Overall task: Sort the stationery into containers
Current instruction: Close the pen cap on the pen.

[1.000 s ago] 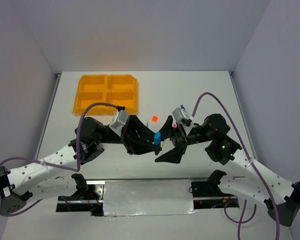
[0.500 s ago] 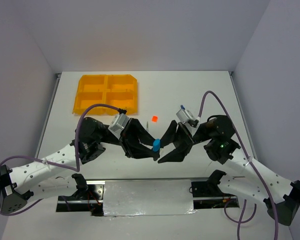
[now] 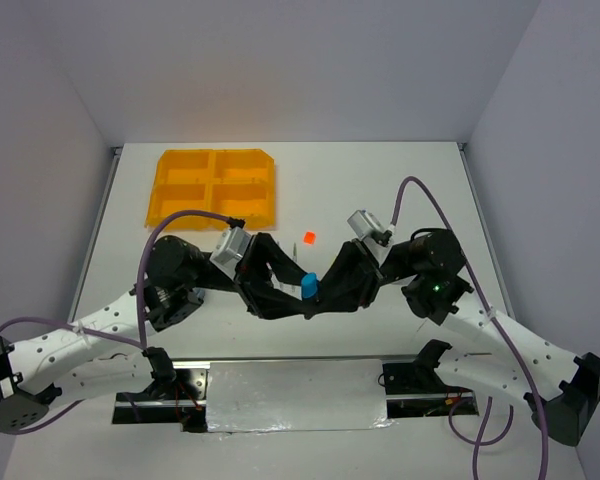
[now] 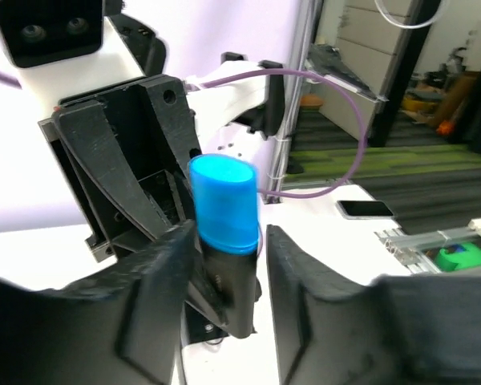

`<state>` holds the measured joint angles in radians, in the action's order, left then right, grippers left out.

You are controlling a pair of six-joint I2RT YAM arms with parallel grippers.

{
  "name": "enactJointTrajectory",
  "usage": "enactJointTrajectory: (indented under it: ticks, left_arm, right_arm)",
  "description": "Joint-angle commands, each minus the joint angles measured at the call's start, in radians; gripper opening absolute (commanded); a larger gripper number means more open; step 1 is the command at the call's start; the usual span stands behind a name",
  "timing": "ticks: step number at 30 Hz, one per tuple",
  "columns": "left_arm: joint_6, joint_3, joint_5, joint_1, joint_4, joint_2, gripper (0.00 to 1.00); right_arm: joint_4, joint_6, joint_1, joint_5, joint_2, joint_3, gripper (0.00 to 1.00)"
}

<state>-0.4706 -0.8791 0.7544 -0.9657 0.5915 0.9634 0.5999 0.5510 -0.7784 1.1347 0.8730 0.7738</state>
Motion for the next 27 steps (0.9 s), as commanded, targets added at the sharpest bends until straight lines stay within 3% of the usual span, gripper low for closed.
enactJointTrajectory:
  ticks: [1, 4, 9, 15, 22, 27]
  left_arm:
    - [0.089, -0.05, -0.104, 0.001, -0.111, -0.022, 0.59]
    - [0.107, -0.067, -0.165, 0.001, -0.194, -0.017, 0.67]
    - [0.105, -0.064, -0.311, 0.001, -0.265, -0.017, 0.68]
    - [0.092, -0.067, -0.484, 0.001, -0.318, -0.018, 0.81]
    - [0.076, -0.084, -0.536, 0.001, -0.358, -0.035, 0.99]
    - [0.085, -0.173, -0.596, 0.001, -0.475, -0.048, 0.99]
  right_arm:
    - [-0.087, -0.095, 0.001, -0.09, -0.035, 0.028, 0.0]
    - [-0.17, -0.147, 0.002, -0.176, -0.075, 0.03, 0.0]
    - [-0.311, -0.215, 0.001, -0.412, -0.127, 0.029, 0.0]
    - [-0.334, -0.244, -0.001, -0.493, -0.187, -0.007, 0.0]
    - [-0.503, -0.353, -0.001, -0.653, -0.218, 0.01, 0.0]
    - [-0.558, -0.41, -0.001, -0.681, -0.209, -0.002, 0.0]
